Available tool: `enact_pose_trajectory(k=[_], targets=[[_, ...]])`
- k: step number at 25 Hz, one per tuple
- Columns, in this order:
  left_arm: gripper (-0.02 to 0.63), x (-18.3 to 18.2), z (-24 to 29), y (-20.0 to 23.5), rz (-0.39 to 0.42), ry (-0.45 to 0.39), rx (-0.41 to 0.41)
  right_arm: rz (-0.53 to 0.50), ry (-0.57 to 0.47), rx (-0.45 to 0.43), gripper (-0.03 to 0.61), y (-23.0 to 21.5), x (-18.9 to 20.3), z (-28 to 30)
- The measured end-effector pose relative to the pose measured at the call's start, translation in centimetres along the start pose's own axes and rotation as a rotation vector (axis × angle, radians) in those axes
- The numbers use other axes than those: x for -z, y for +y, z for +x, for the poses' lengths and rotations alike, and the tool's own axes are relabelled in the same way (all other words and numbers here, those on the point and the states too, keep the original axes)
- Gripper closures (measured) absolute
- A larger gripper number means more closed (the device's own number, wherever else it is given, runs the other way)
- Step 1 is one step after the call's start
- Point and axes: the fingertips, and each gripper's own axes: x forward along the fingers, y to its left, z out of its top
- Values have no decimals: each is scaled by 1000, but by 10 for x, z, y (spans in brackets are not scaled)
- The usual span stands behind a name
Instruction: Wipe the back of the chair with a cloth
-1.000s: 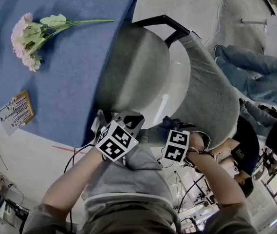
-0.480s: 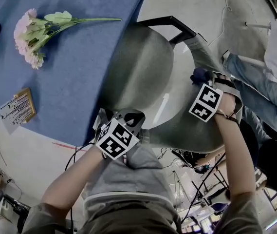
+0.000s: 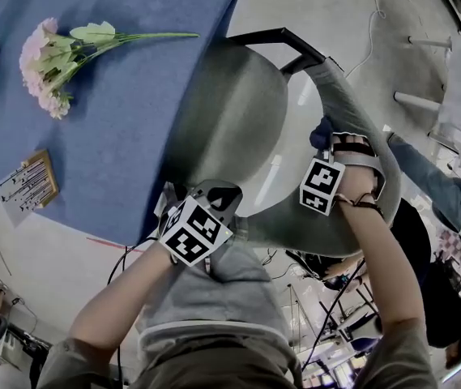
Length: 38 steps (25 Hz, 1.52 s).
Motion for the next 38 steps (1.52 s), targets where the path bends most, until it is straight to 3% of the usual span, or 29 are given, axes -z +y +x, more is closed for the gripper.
enact_pose_trajectory(k=[5,11,16,18,20,23,28,33,38], targets=[[598,5,1,-2,6,14,1,-84,-1,-273,506,114,-35,-6],[598,10,0,-2,8,22,0,186,-269,-657,508,189,-117,-76],[598,17,-3,4,-7,27,-15,221,-496,-753,508,199,-174,-132],[598,18,-3,4,-10,26,-19,222,-525,-794,508,198,-176,-135],[598,20,-2,3,-14,29,-19,195,-487,-808,508,200,-163,-121],[598,19,-1,0,-14,28,-17,118,-350,-718,508,192,-125,-79],[598,15,-3,-7,-2,19,-15,-18,-99,-484,508,142,-60,-23],[598,13,-9,-8,17,22,-30,41,6,-283,508,65,-17,0],[598,0,-22,-4,39,10,-62,177,-34,14,508,-19,0,-14]])
